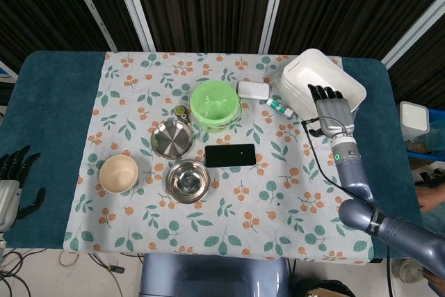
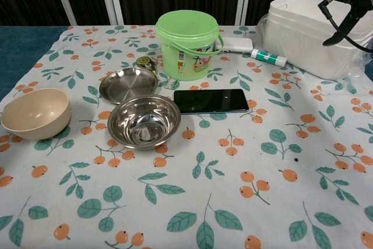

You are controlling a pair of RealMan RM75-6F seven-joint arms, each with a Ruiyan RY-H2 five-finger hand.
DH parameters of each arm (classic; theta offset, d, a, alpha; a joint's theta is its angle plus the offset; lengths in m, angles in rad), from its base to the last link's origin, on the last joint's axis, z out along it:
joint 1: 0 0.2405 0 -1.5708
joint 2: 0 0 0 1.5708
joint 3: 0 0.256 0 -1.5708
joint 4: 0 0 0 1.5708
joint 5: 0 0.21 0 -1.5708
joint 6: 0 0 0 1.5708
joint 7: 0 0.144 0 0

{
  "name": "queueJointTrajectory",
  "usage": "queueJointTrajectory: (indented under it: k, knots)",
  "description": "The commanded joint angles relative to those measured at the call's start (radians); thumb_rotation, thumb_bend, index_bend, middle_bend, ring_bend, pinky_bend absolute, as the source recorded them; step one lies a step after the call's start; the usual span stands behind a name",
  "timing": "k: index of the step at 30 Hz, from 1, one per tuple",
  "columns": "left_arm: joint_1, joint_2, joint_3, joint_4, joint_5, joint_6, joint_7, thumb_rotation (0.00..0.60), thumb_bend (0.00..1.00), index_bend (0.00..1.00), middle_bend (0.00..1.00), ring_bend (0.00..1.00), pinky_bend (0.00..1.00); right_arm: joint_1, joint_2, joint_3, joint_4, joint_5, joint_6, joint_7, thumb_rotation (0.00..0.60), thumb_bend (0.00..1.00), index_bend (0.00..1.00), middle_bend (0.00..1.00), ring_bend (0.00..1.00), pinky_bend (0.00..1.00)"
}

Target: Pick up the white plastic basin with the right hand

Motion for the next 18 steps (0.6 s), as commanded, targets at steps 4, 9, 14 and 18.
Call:
queueJointTrajectory:
  k: [4, 9, 14, 18]
  knots:
    - [-0.002, -0.001, 0.001, 0.0, -0.002, -0.005, 0.006, 0.6, 0.39, 0.12, 0.0, 0.0, 0.0, 0.02, -0.047, -0.009, 0.087, 0.048, -0.042, 0.054, 0.6, 0.22, 0.06, 0.17, 0.18, 0.25]
    - [0.0, -0.002, 0.0, -0.003, -0.003, -0.001, 0.009, 0.6, 0.39, 0.12, 0.0, 0.0, 0.0, 0.033, -0.09, -0.028, 0.197, 0.037, -0.072, 0.096, 0.6, 0.25, 0.09, 0.19, 0.21, 0.28]
    - [0.001, -0.003, -0.001, -0.004, -0.006, 0.002, 0.011, 0.6, 0.39, 0.12, 0.0, 0.0, 0.0, 0.045, -0.126, -0.029, 0.286, 0.031, -0.106, 0.149, 0.6, 0.3, 0.11, 0.23, 0.26, 0.32]
    - [0.002, -0.002, 0.0, -0.006, -0.012, -0.003, 0.011, 0.6, 0.39, 0.12, 0.0, 0.0, 0.0, 0.051, -0.148, -0.033, 0.338, 0.029, -0.14, 0.185, 0.6, 0.35, 0.15, 0.28, 0.32, 0.38]
